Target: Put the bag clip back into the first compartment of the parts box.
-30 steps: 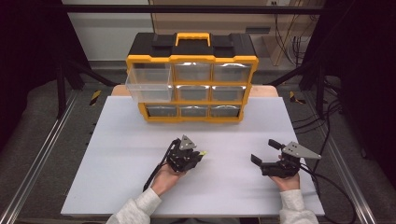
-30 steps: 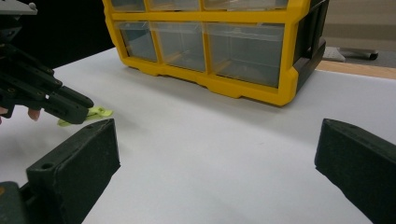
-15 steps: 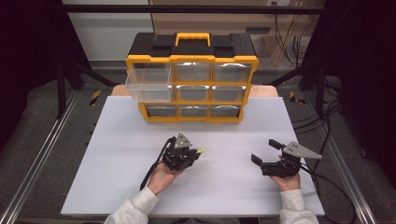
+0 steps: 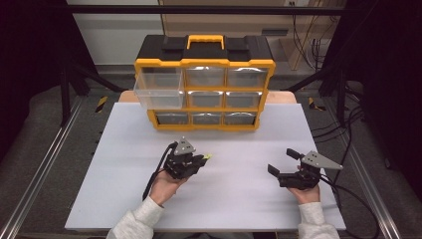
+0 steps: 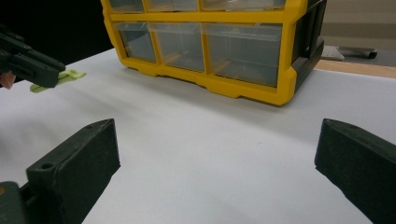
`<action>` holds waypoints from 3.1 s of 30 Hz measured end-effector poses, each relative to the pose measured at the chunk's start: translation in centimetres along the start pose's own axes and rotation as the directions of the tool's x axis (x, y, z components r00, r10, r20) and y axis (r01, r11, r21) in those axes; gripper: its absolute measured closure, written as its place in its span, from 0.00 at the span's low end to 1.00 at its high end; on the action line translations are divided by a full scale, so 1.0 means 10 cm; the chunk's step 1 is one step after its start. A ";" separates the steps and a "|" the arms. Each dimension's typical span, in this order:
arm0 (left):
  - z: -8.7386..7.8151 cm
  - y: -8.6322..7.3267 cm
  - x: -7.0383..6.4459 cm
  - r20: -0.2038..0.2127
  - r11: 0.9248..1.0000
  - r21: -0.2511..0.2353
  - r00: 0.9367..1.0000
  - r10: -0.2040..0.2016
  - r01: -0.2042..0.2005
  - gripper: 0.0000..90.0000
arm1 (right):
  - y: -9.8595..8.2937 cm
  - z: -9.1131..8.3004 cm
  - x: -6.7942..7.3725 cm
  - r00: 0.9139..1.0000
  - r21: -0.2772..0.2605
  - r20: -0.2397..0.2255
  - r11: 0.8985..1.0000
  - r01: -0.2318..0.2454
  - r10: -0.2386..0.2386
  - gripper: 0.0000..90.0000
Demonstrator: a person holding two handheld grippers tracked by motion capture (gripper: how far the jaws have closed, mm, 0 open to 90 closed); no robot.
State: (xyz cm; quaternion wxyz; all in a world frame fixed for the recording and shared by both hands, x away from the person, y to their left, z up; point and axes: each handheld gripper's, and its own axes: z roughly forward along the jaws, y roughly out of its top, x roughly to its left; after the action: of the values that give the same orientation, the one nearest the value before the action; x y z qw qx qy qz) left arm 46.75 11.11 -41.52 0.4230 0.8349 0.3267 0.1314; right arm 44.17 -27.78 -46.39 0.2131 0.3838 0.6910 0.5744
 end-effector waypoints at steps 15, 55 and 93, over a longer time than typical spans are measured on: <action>-0.37 0.07 0.17 -0.027 0.999 -0.054 1.000 -0.003 0.001 0.86 | 0.00 0.00 0.00 1.000 0.002 -0.002 1.000 0.004 -0.004 0.00; -1.08 0.21 0.50 -0.102 0.983 -0.178 0.993 -0.058 0.039 0.86 | -0.01 0.02 -0.01 1.000 0.011 0.002 1.000 0.004 -0.004 0.00; -1.57 0.60 0.62 -0.124 0.959 -0.283 0.991 -0.043 0.006 0.86 | 0.00 0.00 0.00 1.000 0.007 0.006 1.000 0.001 -0.001 0.00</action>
State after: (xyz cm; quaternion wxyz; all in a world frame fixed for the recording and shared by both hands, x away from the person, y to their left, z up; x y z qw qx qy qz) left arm 46.28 22.33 -27.56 0.5170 0.7519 0.3418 0.2248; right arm 44.22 -27.79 -46.42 0.2139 0.3859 0.6925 0.5708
